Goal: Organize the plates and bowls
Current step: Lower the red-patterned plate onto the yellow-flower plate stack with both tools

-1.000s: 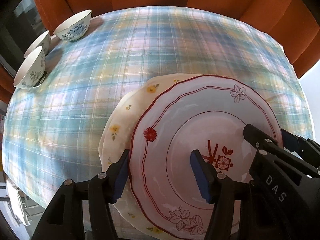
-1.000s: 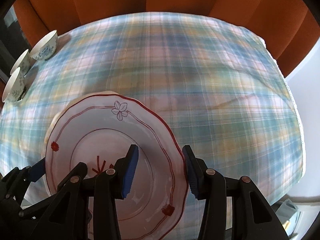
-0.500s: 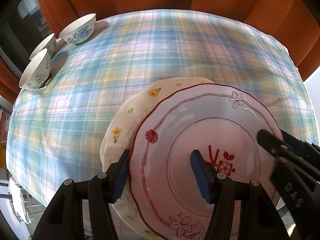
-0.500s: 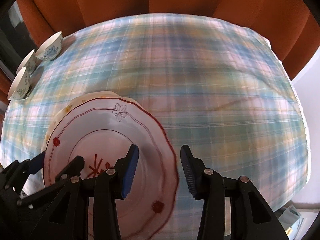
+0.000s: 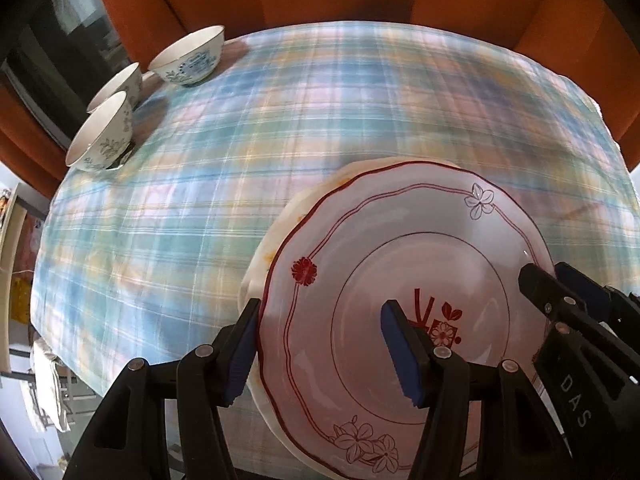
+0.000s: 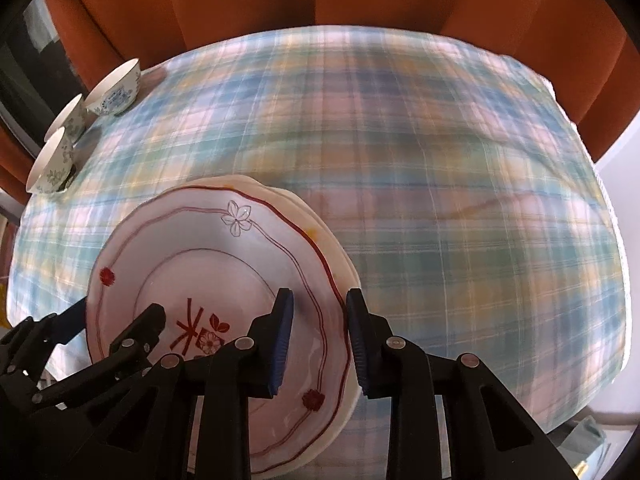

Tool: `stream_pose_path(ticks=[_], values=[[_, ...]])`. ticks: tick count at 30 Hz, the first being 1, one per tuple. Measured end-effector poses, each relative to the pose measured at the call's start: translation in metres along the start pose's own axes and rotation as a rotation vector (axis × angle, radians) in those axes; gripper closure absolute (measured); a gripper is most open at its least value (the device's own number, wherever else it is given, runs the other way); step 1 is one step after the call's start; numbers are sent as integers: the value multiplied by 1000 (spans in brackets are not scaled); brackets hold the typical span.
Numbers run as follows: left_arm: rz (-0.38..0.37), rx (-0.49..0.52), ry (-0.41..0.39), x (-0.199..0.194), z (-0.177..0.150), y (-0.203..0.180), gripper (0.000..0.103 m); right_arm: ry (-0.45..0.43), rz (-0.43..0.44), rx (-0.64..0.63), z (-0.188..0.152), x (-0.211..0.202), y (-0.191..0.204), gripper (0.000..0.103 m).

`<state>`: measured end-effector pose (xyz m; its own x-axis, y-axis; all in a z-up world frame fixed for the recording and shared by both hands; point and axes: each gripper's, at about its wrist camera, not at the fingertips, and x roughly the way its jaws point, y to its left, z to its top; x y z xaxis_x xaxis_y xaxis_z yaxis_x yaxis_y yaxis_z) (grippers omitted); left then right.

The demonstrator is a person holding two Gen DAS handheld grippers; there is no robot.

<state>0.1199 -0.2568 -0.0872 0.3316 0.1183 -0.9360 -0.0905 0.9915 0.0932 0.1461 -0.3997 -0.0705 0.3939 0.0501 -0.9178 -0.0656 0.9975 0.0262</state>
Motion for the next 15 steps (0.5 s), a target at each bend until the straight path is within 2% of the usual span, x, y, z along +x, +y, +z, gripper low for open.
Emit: stream_pose_path(ticks=[6, 11, 15], values=[[11, -15, -11, 1, 0, 2, 42, -7, -2, -31, 2, 1, 7, 72], [-16, -24, -5, 1, 1, 5, 31, -6, -12, -35, 2, 1, 8, 70], [-28, -29, 12, 4, 0, 13, 28, 4, -15, -36, 4, 2, 9, 68]])
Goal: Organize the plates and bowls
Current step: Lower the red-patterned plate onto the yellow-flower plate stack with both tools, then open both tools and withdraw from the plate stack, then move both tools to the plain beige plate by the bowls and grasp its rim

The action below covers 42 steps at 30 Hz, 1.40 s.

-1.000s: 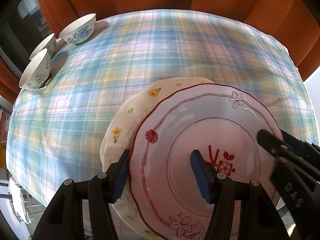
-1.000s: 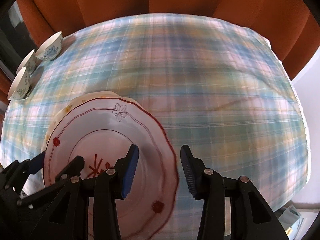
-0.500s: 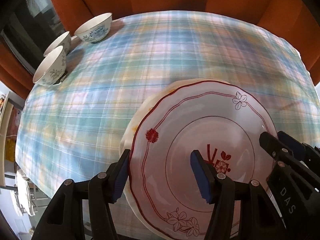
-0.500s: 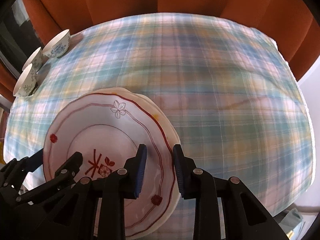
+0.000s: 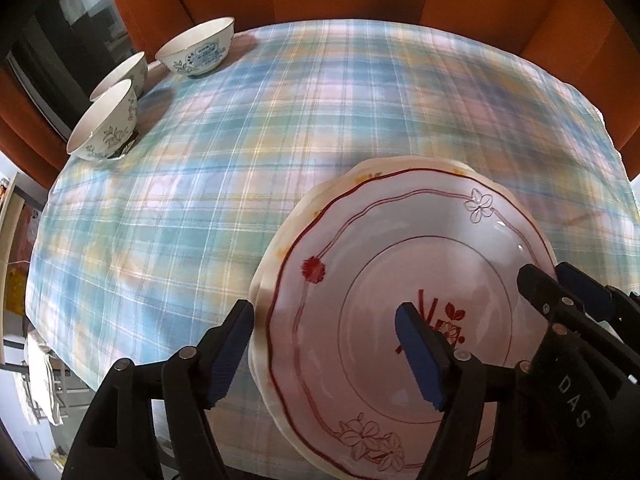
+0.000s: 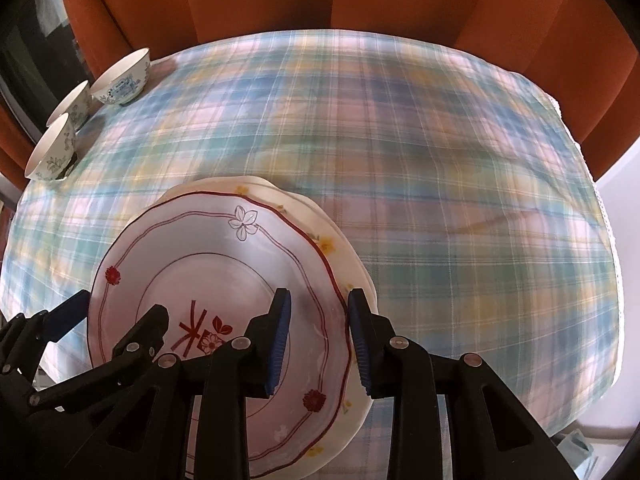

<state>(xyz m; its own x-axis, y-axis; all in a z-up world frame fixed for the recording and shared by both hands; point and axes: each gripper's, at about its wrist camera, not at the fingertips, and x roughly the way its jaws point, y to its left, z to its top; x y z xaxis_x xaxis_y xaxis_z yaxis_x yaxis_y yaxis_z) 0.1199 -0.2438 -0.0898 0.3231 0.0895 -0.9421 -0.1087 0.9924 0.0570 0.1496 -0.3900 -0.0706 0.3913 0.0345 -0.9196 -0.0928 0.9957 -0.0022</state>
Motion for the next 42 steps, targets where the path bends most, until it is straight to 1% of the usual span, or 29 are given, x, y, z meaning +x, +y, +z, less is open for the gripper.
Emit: stream_pose_path(ticks=[1, 3, 4, 6, 7, 10, 11, 14, 18, 21, 27, 30, 33, 37, 40, 42], values=[[-1, -2, -1, 0, 0, 3, 27, 2, -2, 3, 0, 0, 0, 66], [-7, -7, -5, 0, 0, 11, 23, 0, -12, 11, 0, -1, 2, 57], [-10, -8, -6, 0, 1, 15, 21, -4, -16, 19, 1, -2, 3, 55], [-23, -7, -9, 0, 2, 25, 18, -12, -25, 30, 1, -4, 7, 47], [-29, -1, -9, -1, 3, 30, 17, -15, -30, 36, 1, -5, 9, 46], [-51, 26, -8, -1, 5, 45, 15, -22, -43, 61, 1, -10, 19, 41], [-61, 35, -9, -1, 6, 49, 12, -28, -47, 74, 1, -12, 24, 39], [-94, 79, -9, -3, 7, 62, 10, -37, -48, 100, 0, -16, 41, 29], [-117, 118, -18, -7, 11, 87, 10, -31, -52, 113, 1, -20, 70, 26], [-129, 123, -22, -8, 16, 110, 10, -35, -49, 125, 4, -24, 95, 26], [-124, 121, -53, -9, 26, 161, 10, -52, -45, 137, 12, -26, 147, 26], [-120, 128, -71, -8, 31, 190, 12, -64, -47, 136, 16, -26, 176, 26], [-111, 133, -84, -6, 38, 221, 14, -71, -30, 143, 22, -22, 204, 26], [-101, 122, -74, 1, 48, 256, 14, -74, -8, 170, 30, -12, 243, 26], [-59, 128, -131, -6, 58, 274, 14, -83, 14, 185, 38, -10, 264, 26], [-52, 118, -150, -7, 68, 286, 14, -108, 9, 195, 45, -11, 277, 26]])
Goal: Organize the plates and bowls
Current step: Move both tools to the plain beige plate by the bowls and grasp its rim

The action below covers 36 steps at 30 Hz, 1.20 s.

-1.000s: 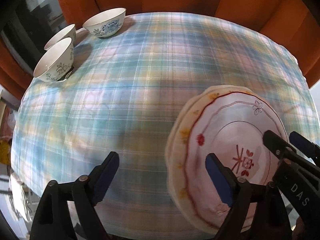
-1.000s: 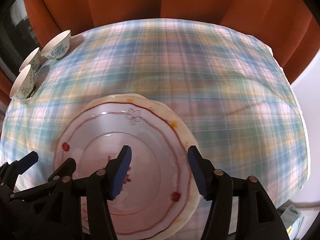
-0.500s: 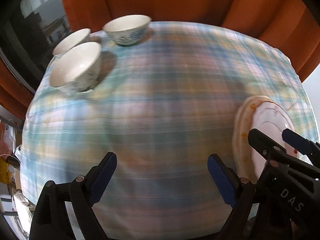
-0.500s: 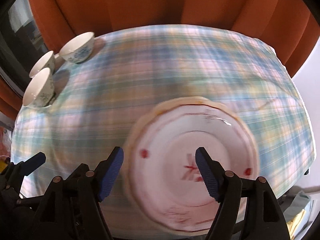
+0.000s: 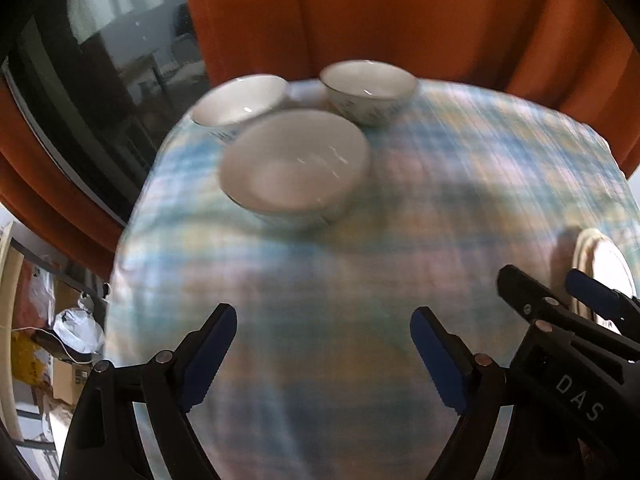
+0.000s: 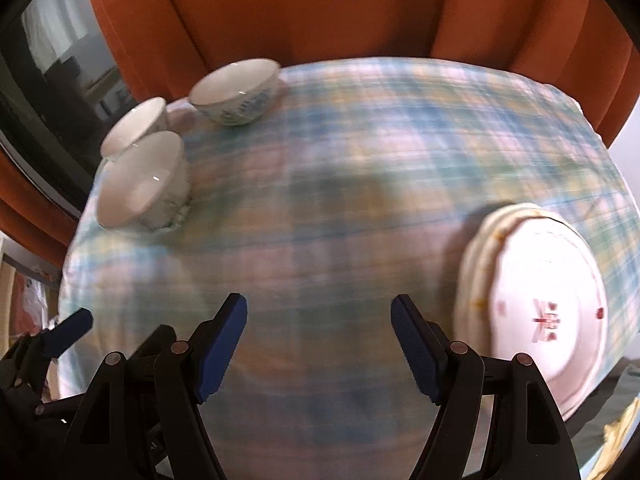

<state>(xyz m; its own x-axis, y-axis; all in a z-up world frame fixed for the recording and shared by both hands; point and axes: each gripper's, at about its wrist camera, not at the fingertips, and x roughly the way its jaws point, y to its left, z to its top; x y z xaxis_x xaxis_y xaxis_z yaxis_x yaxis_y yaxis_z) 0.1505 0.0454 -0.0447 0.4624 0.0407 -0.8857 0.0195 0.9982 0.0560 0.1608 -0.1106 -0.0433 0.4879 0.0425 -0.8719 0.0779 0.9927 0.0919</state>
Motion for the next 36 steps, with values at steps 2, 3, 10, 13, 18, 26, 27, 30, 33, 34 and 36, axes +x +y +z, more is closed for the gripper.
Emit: stream_pose_path(ticks=[2, 3, 10, 13, 18, 26, 27, 30, 33, 34, 36], values=[[-13, -31, -12, 2, 11, 14, 14, -31, -18, 8, 8, -2, 14, 26], [-8, -43, -21, 4, 17, 20, 14, -38, 0, 12, 12, -1, 20, 26], [-3, -108, -64, 23, 54, 52, 15, -86, 35, -38, 53, 13, 60, 26], [19, -132, -71, 34, 67, 64, 17, -105, 83, -48, 67, 21, 75, 26], [14, -148, -36, 59, 87, 77, 31, -79, 126, -39, 90, 48, 91, 28], [11, -180, 23, 91, 99, 78, 57, -26, 99, -93, 107, 86, 109, 75], [13, -183, 27, 94, 100, 79, 59, -17, 107, -92, 108, 90, 109, 79], [17, -185, 41, 100, 102, 80, 65, 0, 131, -99, 109, 97, 110, 84], [7, -175, 46, 103, 103, 79, 74, -1, 137, -113, 111, 99, 113, 86], [-4, -173, 46, 103, 104, 78, 78, -1, 139, -116, 111, 99, 113, 86], [-18, -159, 43, 103, 105, 76, 83, 3, 149, -117, 113, 101, 113, 86]])
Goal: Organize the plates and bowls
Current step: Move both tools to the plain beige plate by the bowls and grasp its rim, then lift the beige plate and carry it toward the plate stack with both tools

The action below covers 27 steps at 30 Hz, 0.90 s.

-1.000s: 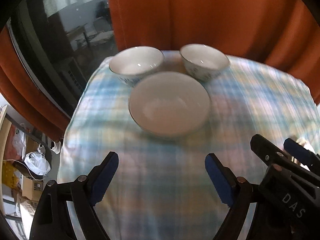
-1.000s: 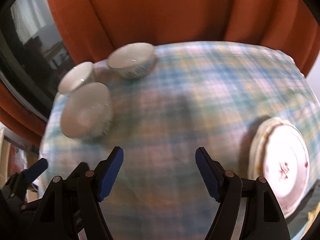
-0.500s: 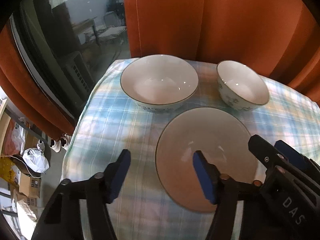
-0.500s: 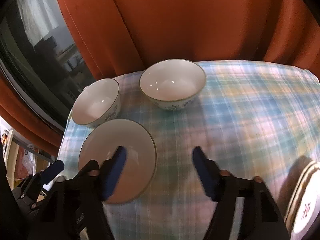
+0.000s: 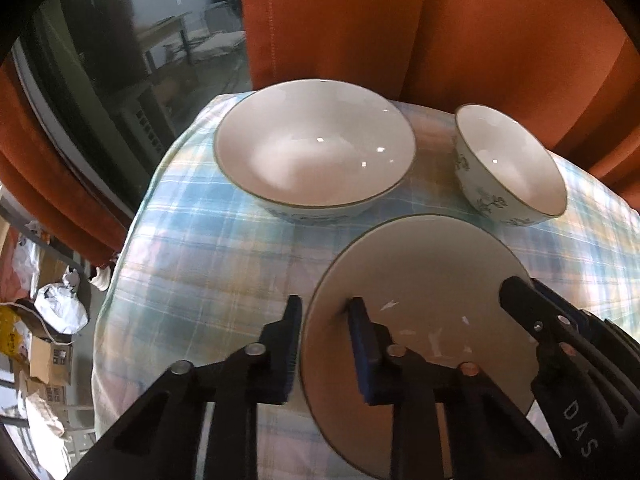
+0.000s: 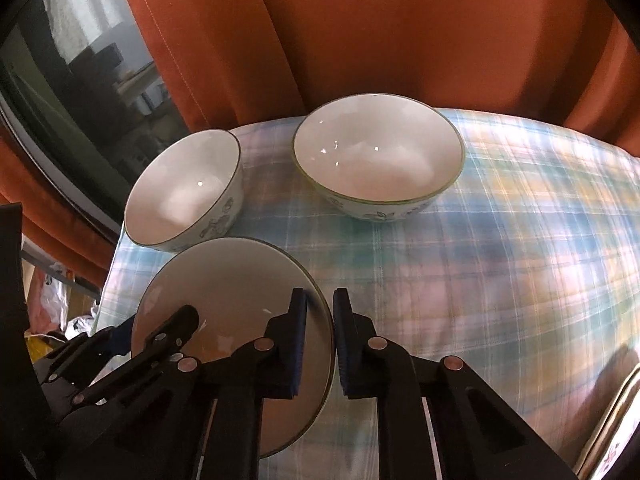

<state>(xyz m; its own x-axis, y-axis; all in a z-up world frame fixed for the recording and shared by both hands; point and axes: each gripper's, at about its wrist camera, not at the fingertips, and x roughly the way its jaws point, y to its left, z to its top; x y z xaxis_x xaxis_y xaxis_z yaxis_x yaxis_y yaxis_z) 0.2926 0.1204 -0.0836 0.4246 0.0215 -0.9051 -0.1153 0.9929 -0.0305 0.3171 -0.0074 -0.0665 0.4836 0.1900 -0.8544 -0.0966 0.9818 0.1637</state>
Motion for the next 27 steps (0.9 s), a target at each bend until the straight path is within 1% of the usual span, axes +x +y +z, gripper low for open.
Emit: stream_pose_path(ticks=[5, 10, 16, 22, 27], values=[[10, 36, 2, -3, 0, -6, 83, 21, 5, -7, 0, 0, -3, 87], [-6, 52, -5, -11, -2, -11, 83, 18, -4, 1, -4, -10, -6, 87], [-34, 82, -22, -29, -12, -23, 83, 1, -27, 30, -14, -29, -16, 87], [-69, 130, -40, -53, -34, -44, 83, -22, -60, 66, -35, -58, -29, 87], [-83, 147, -46, -74, -56, -61, 83, -32, -77, 81, -54, -82, -43, 87]])
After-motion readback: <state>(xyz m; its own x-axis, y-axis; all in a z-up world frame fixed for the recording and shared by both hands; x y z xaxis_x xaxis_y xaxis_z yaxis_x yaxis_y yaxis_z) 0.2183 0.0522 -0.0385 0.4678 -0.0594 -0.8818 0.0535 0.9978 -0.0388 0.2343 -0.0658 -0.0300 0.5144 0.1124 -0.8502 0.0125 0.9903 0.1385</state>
